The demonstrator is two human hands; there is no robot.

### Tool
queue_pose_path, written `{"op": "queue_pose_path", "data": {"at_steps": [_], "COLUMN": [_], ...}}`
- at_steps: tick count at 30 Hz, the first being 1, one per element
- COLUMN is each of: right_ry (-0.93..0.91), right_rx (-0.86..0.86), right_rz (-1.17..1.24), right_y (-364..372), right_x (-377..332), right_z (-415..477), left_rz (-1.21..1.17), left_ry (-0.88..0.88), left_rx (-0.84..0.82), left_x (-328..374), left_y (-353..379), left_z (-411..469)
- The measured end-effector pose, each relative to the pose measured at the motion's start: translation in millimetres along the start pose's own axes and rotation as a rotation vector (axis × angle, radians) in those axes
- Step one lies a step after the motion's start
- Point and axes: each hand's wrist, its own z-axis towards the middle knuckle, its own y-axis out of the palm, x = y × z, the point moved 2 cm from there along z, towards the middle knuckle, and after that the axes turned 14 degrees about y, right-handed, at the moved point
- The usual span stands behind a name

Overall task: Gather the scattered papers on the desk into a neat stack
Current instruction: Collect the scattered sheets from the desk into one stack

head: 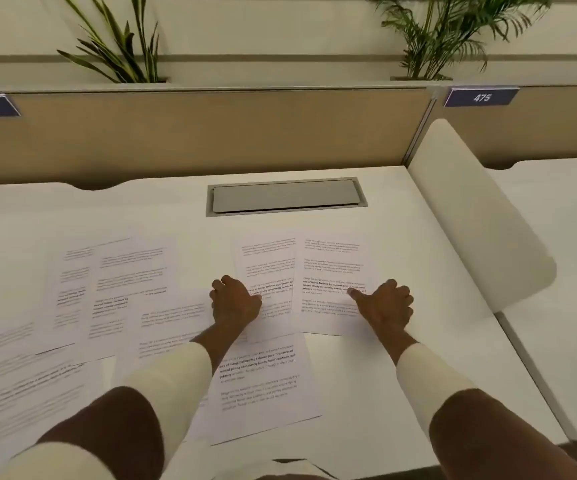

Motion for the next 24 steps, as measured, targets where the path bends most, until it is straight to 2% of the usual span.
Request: {"op": "queue_pose_path", "data": {"at_steps": [3, 13, 24], "right_ry": [0.062, -0.132, -0.289], "right_rx": [-0.069, -0.114, -0.190], "right_rz": [-0.016, -0.126, -0.112], "right_y": [-2.8, 21.7, 61.6], "right_x": [-1.9, -44.3, -86.1], "right_z": [11.2, 17.2, -3.2], "left_rz": [-0.081, -0.177, -0.461], "left_ry": [-0.123, -0.265, -0.421], "left_rx": [0.002, 0.010, 0.000], "left_x": [3.9, 14.5, 16.2], "left_y": [-1.5, -0.9, 2.3], "left_z": [5.7, 34.7, 59.4]}}
